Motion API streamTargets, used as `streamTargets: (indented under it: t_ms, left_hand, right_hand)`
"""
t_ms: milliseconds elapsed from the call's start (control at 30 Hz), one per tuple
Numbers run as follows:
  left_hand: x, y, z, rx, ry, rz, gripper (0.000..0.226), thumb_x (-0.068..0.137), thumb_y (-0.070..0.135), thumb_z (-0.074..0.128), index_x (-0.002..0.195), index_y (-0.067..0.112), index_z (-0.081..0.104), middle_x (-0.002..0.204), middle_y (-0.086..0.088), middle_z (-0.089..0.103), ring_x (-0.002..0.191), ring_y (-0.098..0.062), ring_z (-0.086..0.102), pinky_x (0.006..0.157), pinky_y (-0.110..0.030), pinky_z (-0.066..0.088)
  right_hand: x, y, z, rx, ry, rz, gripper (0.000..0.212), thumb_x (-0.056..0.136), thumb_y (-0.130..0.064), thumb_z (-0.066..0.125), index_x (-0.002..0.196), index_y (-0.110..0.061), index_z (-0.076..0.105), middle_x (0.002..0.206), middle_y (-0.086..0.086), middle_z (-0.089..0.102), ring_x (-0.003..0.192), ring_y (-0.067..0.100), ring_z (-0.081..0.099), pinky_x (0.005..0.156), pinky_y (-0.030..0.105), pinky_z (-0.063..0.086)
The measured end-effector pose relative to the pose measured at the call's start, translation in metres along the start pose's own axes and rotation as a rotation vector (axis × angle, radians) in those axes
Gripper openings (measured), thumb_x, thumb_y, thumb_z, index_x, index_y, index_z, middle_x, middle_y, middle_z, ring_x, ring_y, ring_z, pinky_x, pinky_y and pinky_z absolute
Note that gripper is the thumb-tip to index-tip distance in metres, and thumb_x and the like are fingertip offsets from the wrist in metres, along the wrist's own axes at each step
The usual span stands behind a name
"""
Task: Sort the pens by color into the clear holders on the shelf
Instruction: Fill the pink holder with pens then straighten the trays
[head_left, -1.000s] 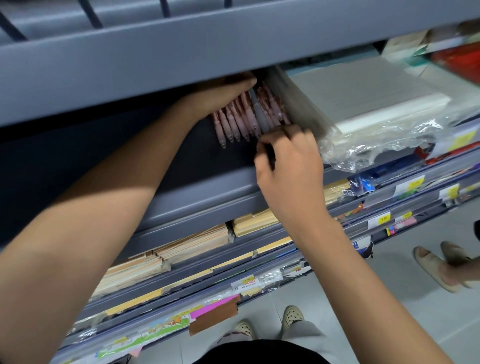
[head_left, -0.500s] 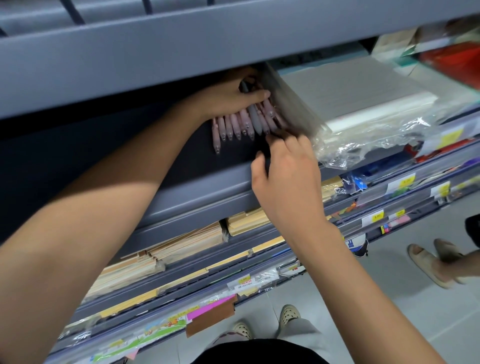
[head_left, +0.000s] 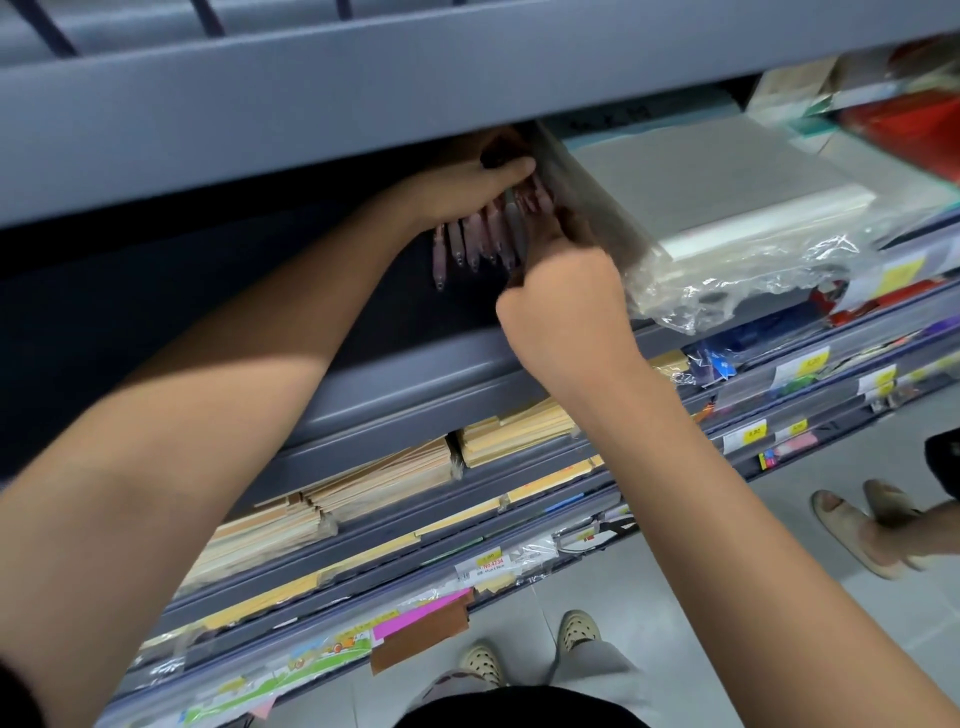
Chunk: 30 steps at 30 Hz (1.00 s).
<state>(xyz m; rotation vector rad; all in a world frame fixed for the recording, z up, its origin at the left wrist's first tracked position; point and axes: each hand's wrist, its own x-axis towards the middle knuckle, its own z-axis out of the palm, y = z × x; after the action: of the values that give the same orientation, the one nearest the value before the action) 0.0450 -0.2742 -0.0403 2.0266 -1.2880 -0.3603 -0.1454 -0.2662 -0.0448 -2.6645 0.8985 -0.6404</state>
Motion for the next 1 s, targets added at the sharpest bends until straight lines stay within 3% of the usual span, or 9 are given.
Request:
streamTargets:
  t_ms: [100, 267, 333, 433, 500, 633, 800, 933, 1000]
  left_hand:
    - [0.000, -0.003, -0.001, 0.023, 0.070, -0.031, 0.030, 0.103, 0.038, 0.054, 0.123, 0.019, 0.065, 0.127, 0.002, 0.063, 0.119, -0.012, 0.057, 0.100, -0.022, 0.042]
    - [0.001, -0.009, 0.000, 0.012, 0.069, -0.043, 0.035, 0.104, 0.033, 0.053, 0.131, 0.012, 0.061, 0.136, -0.006, 0.061, 0.125, -0.016, 0.056, 0.102, -0.020, 0.040]
    - [0.002, -0.008, 0.000, 0.006, 0.074, -0.064, 0.039, 0.105, 0.034, 0.051, 0.136, 0.012, 0.059, 0.141, -0.007, 0.059, 0.128, -0.016, 0.054, 0.110, -0.024, 0.037]
    - [0.001, -0.007, 0.001, -0.086, 0.127, -0.103, 0.044, 0.106, 0.038, 0.047, 0.142, 0.015, 0.054, 0.148, -0.003, 0.053, 0.134, -0.012, 0.047, 0.116, -0.025, 0.029]
    - [-0.001, -0.008, 0.001, -0.114, 0.164, -0.104, 0.044, 0.105, 0.043, 0.047, 0.142, 0.021, 0.055, 0.148, 0.003, 0.052, 0.130, -0.005, 0.046, 0.112, -0.017, 0.026]
    - [0.000, -0.007, 0.003, -0.088, 0.106, -0.084, 0.052, 0.101, 0.053, 0.048, 0.144, 0.023, 0.053, 0.149, 0.004, 0.053, 0.134, -0.009, 0.047, 0.118, -0.029, 0.030]
    - [-0.002, -0.006, 0.001, -0.036, 0.021, -0.016, 0.054, 0.101, 0.049, 0.051, 0.142, 0.015, 0.054, 0.145, -0.003, 0.056, 0.134, -0.014, 0.050, 0.116, -0.028, 0.034]
    - [-0.006, -0.004, 0.001, 0.003, -0.006, 0.029, 0.035, 0.101, 0.027, 0.059, 0.132, 0.010, 0.057, 0.126, 0.001, 0.060, 0.117, -0.006, 0.053, 0.093, -0.004, 0.036]
    - [-0.007, -0.002, 0.001, 0.010, 0.024, 0.038, 0.025, 0.101, 0.016, 0.057, 0.123, 0.007, 0.063, 0.120, 0.000, 0.062, 0.113, -0.010, 0.056, 0.097, -0.012, 0.040]
  right_hand:
    - [0.025, -0.003, 0.011, -0.179, -0.083, -0.010, 0.047, 0.082, -0.018, 0.050, 0.129, -0.013, 0.052, 0.134, 0.011, 0.053, 0.125, 0.030, 0.044, 0.100, 0.033, 0.036]
    - [0.041, -0.002, 0.009, -0.297, 0.085, 0.024, 0.020, 0.091, -0.006, 0.049, 0.102, -0.011, 0.065, 0.108, 0.014, 0.068, 0.106, 0.033, 0.061, 0.091, 0.036, 0.043]
    - [0.042, -0.001, 0.008, -0.284, 0.112, 0.032, 0.023, 0.091, -0.003, 0.049, 0.101, -0.013, 0.066, 0.103, 0.012, 0.070, 0.102, 0.031, 0.065, 0.083, 0.034, 0.047]
    - [0.035, 0.003, 0.010, -0.238, 0.163, -0.001, 0.026, 0.086, -0.003, 0.050, 0.100, -0.016, 0.067, 0.095, 0.010, 0.071, 0.093, 0.030, 0.067, 0.066, 0.030, 0.039]
    - [0.022, 0.006, 0.013, -0.119, 0.248, -0.026, 0.028, 0.079, 0.000, 0.050, 0.099, -0.011, 0.068, 0.095, 0.015, 0.070, 0.091, 0.034, 0.064, 0.069, 0.033, 0.041]
    - [0.002, 0.007, 0.015, 0.105, 0.326, -0.062, 0.037, 0.064, 0.011, 0.050, 0.092, -0.005, 0.070, 0.096, 0.019, 0.067, 0.091, 0.037, 0.057, 0.070, 0.035, 0.040]
    - [-0.014, 0.007, 0.011, 0.163, 0.385, -0.039, 0.036, 0.059, 0.019, 0.054, 0.085, 0.000, 0.071, 0.086, 0.023, 0.065, 0.082, 0.042, 0.058, 0.074, 0.037, 0.044]
    - [-0.022, 0.014, 0.013, 0.191, 0.371, -0.044, 0.031, 0.071, 0.017, 0.054, 0.091, 0.001, 0.071, 0.093, 0.021, 0.064, 0.089, 0.039, 0.056, 0.079, 0.031, 0.035]
    - [-0.019, 0.015, 0.013, 0.138, 0.297, -0.008, 0.028, 0.079, 0.011, 0.054, 0.098, -0.001, 0.070, 0.098, 0.018, 0.063, 0.093, 0.036, 0.054, 0.080, 0.029, 0.033]
